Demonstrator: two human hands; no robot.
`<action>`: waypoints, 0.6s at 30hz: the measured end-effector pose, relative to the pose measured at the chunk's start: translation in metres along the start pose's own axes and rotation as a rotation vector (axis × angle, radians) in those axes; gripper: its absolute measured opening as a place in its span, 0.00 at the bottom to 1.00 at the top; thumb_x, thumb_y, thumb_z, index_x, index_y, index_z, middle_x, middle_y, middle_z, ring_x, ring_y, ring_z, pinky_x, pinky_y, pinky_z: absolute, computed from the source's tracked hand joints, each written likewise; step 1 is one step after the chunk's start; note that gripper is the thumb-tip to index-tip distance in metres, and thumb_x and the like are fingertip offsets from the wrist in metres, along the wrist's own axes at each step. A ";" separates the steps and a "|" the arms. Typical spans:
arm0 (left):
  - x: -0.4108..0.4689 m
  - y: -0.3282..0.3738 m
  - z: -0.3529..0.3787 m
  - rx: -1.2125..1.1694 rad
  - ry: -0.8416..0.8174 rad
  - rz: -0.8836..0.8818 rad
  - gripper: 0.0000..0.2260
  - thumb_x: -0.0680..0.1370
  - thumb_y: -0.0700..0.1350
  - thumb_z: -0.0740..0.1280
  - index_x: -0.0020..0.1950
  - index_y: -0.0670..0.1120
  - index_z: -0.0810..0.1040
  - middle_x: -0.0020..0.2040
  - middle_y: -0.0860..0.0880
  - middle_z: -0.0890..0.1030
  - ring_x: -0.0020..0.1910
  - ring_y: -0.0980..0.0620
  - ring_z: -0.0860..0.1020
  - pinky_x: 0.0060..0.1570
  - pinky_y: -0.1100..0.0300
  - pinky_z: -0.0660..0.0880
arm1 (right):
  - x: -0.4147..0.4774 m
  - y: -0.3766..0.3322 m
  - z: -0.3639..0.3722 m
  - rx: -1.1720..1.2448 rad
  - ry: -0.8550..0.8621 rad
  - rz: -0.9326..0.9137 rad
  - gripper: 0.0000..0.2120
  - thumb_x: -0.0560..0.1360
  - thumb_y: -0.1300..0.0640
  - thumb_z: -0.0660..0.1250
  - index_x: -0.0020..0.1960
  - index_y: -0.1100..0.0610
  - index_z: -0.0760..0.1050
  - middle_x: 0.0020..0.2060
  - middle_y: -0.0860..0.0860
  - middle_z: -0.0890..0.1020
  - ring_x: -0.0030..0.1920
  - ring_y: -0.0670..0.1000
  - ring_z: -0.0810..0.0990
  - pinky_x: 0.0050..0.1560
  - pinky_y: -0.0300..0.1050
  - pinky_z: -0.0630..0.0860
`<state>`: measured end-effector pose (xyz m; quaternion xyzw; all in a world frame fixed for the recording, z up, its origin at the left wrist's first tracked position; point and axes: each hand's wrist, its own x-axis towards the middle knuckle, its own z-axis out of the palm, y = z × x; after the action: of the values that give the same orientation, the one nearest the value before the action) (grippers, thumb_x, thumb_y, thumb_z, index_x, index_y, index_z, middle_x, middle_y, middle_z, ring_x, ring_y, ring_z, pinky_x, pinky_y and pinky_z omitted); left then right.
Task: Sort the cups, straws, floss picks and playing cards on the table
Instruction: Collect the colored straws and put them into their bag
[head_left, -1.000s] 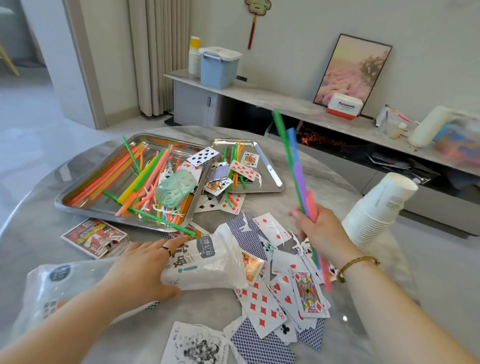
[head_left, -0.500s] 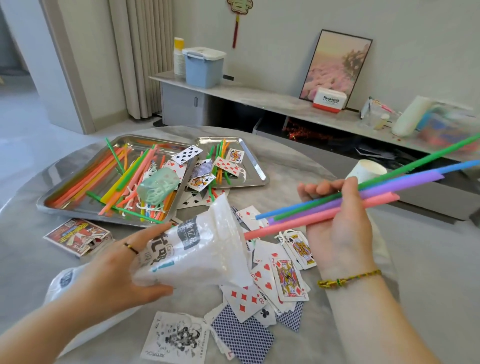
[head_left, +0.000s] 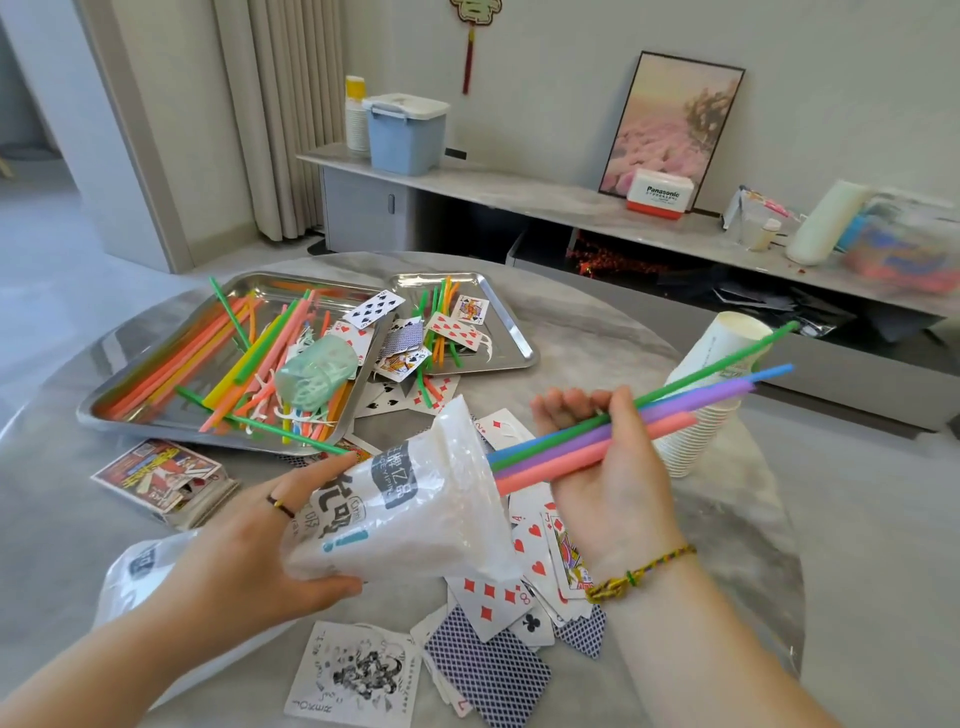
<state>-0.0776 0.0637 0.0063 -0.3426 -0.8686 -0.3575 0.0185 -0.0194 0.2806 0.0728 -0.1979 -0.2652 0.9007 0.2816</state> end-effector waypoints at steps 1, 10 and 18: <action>0.000 0.002 0.001 0.012 0.016 0.012 0.39 0.48 0.73 0.62 0.55 0.84 0.47 0.53 0.68 0.68 0.51 0.57 0.70 0.50 0.61 0.65 | -0.002 0.007 0.000 -0.002 -0.007 0.050 0.17 0.80 0.54 0.54 0.34 0.58 0.66 0.22 0.51 0.78 0.27 0.49 0.80 0.42 0.45 0.78; 0.002 -0.001 0.003 0.187 0.141 0.132 0.36 0.59 0.65 0.61 0.66 0.69 0.56 0.44 0.53 0.80 0.40 0.48 0.81 0.38 0.63 0.70 | -0.012 0.036 -0.014 -0.358 -0.189 0.384 0.14 0.77 0.49 0.58 0.40 0.51 0.81 0.32 0.51 0.82 0.30 0.48 0.80 0.32 0.40 0.76; 0.003 -0.002 0.002 -0.037 0.120 0.007 0.35 0.52 0.71 0.64 0.57 0.81 0.55 0.50 0.66 0.72 0.51 0.54 0.75 0.51 0.56 0.70 | -0.005 0.027 -0.012 -0.453 -0.290 0.236 0.27 0.58 0.41 0.72 0.49 0.56 0.72 0.44 0.57 0.76 0.41 0.55 0.75 0.35 0.41 0.74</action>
<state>-0.0802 0.0657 0.0042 -0.3240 -0.8578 -0.3936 0.0656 -0.0204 0.2628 0.0480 -0.1545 -0.4722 0.8639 0.0827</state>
